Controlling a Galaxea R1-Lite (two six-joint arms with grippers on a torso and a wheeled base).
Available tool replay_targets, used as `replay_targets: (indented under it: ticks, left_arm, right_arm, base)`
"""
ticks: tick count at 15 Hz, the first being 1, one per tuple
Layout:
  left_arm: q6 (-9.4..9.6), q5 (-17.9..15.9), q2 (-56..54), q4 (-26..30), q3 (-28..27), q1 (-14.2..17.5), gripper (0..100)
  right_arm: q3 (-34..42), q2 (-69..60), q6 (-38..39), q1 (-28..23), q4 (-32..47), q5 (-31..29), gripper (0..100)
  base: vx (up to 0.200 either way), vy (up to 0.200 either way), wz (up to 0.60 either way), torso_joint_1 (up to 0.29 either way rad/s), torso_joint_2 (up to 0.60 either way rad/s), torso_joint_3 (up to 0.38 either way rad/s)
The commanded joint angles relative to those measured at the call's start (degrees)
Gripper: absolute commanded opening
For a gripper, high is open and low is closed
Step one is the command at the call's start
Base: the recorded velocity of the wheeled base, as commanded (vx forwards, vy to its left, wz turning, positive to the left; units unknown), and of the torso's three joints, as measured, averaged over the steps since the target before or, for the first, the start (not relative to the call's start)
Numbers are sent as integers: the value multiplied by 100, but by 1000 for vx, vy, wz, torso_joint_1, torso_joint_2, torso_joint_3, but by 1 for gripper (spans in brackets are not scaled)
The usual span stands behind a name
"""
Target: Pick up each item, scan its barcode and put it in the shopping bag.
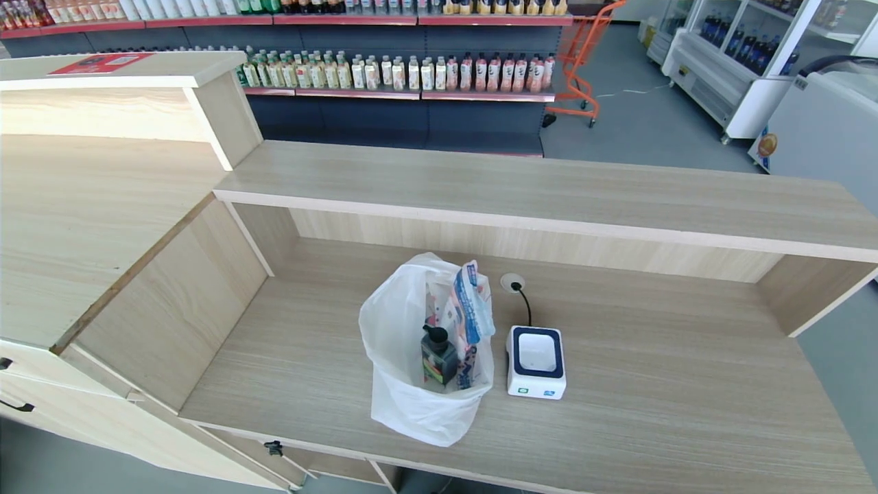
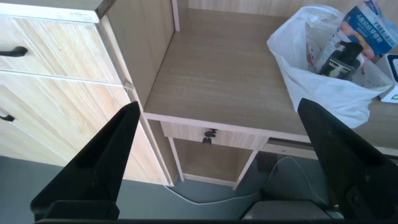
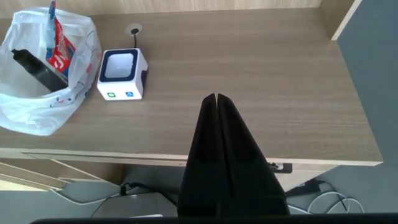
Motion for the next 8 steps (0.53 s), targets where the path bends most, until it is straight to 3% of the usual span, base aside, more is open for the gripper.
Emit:
replay_targets:
  ticks: [1, 8]
  left_arm:
    - [-9, 0, 6, 0, 0, -3, 100]
    - [0, 0, -2, 0, 0, -3, 100]
  right_arm:
    - [-2, 22, 0, -7, -5, 1, 0]
    - [-2, 22, 0, -7, -5, 1, 0]
  base:
    - [0, 0, 0, 0, 0, 0]
    - [0, 0, 0, 0, 0, 0]
